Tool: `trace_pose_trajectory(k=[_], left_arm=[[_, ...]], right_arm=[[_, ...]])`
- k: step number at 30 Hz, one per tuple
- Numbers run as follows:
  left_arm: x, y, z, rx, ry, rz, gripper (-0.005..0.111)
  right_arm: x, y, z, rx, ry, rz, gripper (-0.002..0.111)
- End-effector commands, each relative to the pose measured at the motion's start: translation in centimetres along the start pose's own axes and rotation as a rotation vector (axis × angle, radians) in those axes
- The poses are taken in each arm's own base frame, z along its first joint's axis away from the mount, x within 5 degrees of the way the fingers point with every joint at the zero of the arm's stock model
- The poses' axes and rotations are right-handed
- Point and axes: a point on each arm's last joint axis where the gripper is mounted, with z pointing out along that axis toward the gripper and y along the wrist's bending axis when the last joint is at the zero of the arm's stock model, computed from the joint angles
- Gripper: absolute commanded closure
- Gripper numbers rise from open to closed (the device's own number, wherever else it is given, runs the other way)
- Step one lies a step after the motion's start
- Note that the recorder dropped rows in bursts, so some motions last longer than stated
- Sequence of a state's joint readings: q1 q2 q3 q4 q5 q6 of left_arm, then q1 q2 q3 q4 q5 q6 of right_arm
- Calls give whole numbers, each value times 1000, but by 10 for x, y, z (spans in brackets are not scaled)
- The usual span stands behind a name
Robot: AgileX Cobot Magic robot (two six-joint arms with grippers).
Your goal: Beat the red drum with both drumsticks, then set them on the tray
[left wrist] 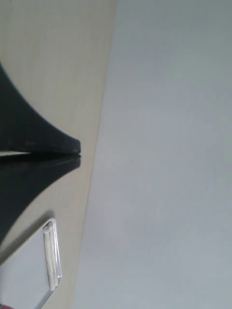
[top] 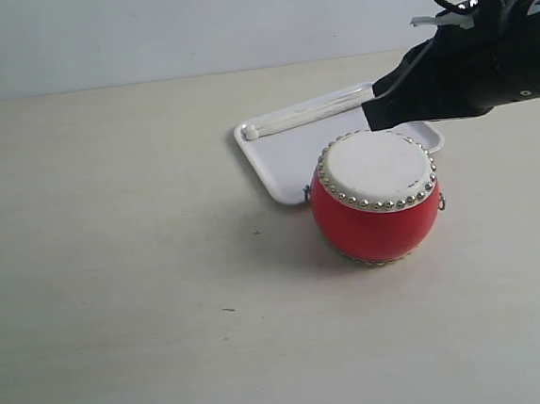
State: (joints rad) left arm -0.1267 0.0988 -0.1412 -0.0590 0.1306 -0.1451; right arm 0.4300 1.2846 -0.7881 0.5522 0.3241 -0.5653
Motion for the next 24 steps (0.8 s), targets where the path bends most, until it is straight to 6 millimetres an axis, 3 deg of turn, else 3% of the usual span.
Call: trace_pose_trajectory(k=[1,9,24], left_arm=[[8,2,-4,3,-26,37,107],[39,8,-3,-7,25,45,107],[43,9,-3,-12,67,46,107]], right_arm=[[-1,0,-2,7,-14,-3,108],[-1,0,-2,7,-14,-3,108],[-1,0,-2,7,-14,-3,108]])
